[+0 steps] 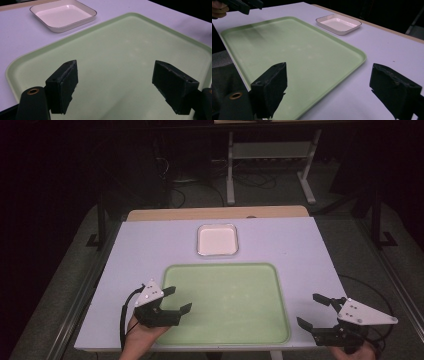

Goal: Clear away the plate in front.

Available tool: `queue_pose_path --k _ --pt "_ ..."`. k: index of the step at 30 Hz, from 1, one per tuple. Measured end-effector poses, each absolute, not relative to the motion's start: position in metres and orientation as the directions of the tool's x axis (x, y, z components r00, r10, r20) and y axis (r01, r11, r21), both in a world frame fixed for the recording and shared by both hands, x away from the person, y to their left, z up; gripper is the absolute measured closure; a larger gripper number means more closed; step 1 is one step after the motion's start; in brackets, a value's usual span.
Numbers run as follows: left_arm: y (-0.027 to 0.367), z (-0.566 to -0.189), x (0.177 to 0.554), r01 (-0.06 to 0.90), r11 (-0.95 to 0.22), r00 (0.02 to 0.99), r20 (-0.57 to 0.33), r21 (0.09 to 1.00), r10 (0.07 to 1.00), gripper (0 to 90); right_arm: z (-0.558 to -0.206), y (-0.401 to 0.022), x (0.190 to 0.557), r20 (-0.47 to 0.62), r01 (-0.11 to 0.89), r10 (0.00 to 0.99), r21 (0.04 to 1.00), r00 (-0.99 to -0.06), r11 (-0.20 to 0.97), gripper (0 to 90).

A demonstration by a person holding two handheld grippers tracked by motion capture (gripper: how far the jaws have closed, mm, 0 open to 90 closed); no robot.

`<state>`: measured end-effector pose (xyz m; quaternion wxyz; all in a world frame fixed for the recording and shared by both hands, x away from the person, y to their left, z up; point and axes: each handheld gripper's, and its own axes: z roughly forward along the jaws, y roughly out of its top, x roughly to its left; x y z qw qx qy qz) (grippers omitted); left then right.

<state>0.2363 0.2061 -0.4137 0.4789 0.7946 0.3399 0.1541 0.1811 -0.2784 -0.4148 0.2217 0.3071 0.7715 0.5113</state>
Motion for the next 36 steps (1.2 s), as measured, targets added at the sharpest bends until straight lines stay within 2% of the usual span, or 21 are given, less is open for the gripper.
queue_pose_path --k 17,36 --pt "0.196 -0.415 0.251 0.390 -0.340 0.727 -0.060 0.856 0.684 20.3 -0.414 -0.278 0.180 -0.031 0.239 0.698 0.928 -0.716 0.286 13.6" --pt "0.179 -0.405 0.296 0.380 -0.374 0.721 -0.017 0.846 0.693 21.2 -0.413 -0.278 0.181 -0.028 0.237 0.695 0.929 -0.718 0.283 13.6"
